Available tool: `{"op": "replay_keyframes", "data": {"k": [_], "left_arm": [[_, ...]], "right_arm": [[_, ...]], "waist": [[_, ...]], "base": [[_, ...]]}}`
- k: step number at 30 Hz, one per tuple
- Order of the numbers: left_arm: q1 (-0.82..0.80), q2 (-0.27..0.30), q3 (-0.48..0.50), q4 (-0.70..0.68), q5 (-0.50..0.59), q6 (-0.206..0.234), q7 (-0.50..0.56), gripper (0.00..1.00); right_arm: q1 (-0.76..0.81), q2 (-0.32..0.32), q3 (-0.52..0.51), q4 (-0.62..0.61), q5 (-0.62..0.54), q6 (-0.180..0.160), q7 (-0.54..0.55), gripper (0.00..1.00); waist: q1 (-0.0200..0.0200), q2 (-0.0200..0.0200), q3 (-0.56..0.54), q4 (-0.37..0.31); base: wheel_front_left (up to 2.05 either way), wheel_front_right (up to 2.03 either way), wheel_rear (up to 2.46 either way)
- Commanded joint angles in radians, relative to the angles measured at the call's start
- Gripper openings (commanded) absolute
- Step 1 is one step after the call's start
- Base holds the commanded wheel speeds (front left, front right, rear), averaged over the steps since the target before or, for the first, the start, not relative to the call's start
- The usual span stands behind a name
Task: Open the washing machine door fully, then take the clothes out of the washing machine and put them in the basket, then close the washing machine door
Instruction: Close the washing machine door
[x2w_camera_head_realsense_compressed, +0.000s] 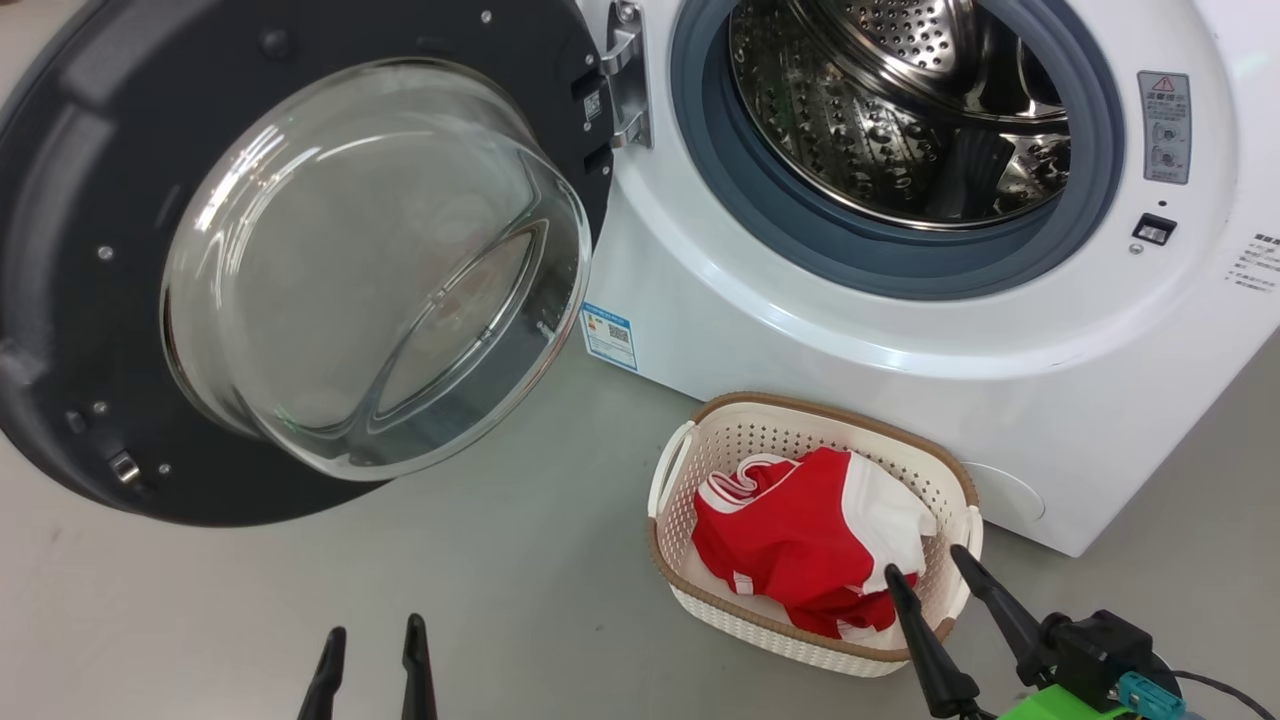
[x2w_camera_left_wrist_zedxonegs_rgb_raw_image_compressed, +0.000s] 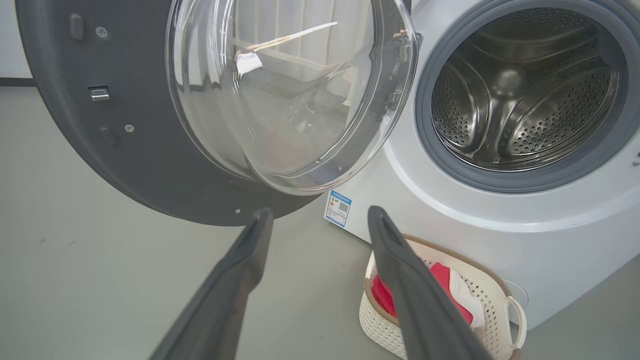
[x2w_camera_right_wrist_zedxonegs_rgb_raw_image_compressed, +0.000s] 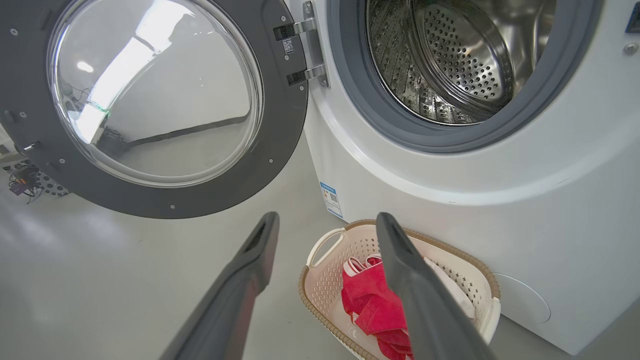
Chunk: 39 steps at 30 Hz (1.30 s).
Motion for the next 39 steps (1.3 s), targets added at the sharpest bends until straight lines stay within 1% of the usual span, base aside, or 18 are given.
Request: {"op": "replay_keyframes", "data": {"k": [1,6,14,15,16,17,18,19,22,25,29,32,35,39], "left_arm": [[-0.003,0.007,0.031,-0.036,-0.01,0.013,-0.005,1.0],[0.016,0.007,0.033,-0.057,-0.024,0.03,-0.005,1.0],[0.01,0.007,0.036,-0.066,-0.039,0.031,-0.005,1.0],[0.006,0.007,0.038,-0.066,-0.044,0.029,-0.005,0.91],[0.002,0.007,0.04,-0.066,-0.045,0.025,-0.005,0.46],[-0.004,0.007,0.041,-0.069,-0.048,0.02,-0.005,0.31],[-0.011,0.007,0.045,-0.074,-0.052,0.016,-0.005,0.11],[-0.02,0.007,0.051,-0.081,-0.054,0.01,-0.005,0.0],[-0.059,0.007,0.089,-0.11,-0.055,-0.01,-0.005,0.0],[-0.121,0.007,0.152,-0.154,-0.046,-0.036,-0.005,0.0],[-0.232,0.007,0.273,-0.221,0.0,-0.087,-0.005,0.0],[-0.327,0.007,0.369,-0.277,0.043,-0.138,-0.005,0.0],[-0.428,0.03,0.455,-0.301,0.076,-0.193,-0.005,0.0],[-0.563,0.083,0.539,-0.274,0.057,-0.235,-0.005,0.0]], "right_arm": [[-0.04,-0.017,0.032,-0.015,0.021,0.007,-0.007,1.0],[-0.06,-0.018,0.057,-0.005,0.029,0.007,-0.007,1.0],[-0.065,-0.018,0.065,-0.003,0.033,0.007,-0.007,1.0],[-0.064,-0.018,0.064,-0.003,0.033,0.007,-0.007,1.0],[-0.063,-0.017,0.062,-0.004,0.032,0.007,-0.007,1.0],[-0.061,-0.016,0.059,-0.005,0.031,0.007,-0.007,1.0],[-0.06,-0.015,0.057,-0.006,0.031,0.007,-0.007,1.0],[-0.058,-0.014,0.054,-0.007,0.03,0.007,-0.007,1.0],[-0.055,-0.012,0.047,-0.01,0.027,0.007,-0.007,1.0],[-0.05,-0.009,0.039,-0.014,0.024,0.007,-0.007,1.0],[-0.045,-0.011,0.036,-0.017,0.02,0.007,-0.007,1.0],[-0.042,-0.012,0.029,-0.017,0.018,0.007,-0.007,1.0],[-0.038,-0.011,0.023,-0.019,0.015,0.007,-0.007,1.0],[-0.031,-0.007,0.009,-0.024,0.011,0.007,-0.007,1.0]], "waist": [[0.0,0.0,0.006,0.006],[0.0,0.0,0.007,0.008],[0.0,0.0,0.006,0.006],[0.0,0.0,0.006,0.005],[0.0,0.0,0.006,0.005],[0.0,0.0,0.005,0.004],[0.0,0.0,0.005,0.004],[0.0,0.0,0.005,0.003],[0.0,0.0,0.006,0.001],[0.0,0.0,0.011,0.0],[0.0,0.0,0.018,-0.001],[0.0,0.0,0.02,-0.002],[0.0,0.0,0.021,-0.003],[0.0,0.0,0.02,-0.005]], "base": [[0.0,0.0,0.0],[0.0,0.0,0.0],[0.0,0.0,0.0],[0.0,0.0,0.0],[0.0,0.0,0.0],[0.0,0.0,0.0],[0.0,0.0,0.0],[0.0,0.0,0.0],[0.0,0.0,0.0],[0.0,0.0,0.0],[0.0,0.0,0.0],[0.0,0.0,0.0],[0.0,0.0,0.0],[0.0,0.0,0.0]]}}
